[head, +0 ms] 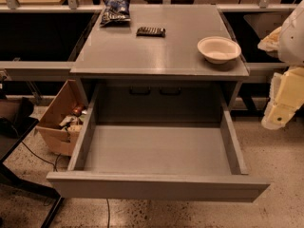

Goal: Close top drawer

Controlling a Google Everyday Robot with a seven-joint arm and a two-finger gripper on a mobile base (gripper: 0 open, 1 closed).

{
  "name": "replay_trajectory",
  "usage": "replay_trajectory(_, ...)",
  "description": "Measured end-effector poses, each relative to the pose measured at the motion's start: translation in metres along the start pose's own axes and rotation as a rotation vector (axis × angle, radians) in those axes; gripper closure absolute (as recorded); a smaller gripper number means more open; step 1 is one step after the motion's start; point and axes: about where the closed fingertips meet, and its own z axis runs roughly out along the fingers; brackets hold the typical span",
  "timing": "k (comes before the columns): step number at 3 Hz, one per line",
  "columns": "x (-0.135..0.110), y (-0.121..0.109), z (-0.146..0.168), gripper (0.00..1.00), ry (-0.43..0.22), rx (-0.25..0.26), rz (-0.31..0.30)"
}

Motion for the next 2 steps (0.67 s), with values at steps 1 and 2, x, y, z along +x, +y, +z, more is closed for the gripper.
replay_trajectory(1,0.0000,0.0000,0.0000,0.00,0.000,0.000,0.000)
replay_trajectory(2,-0.0039,0.0077,0.0020,0.00,0.023,0.025,-0.020)
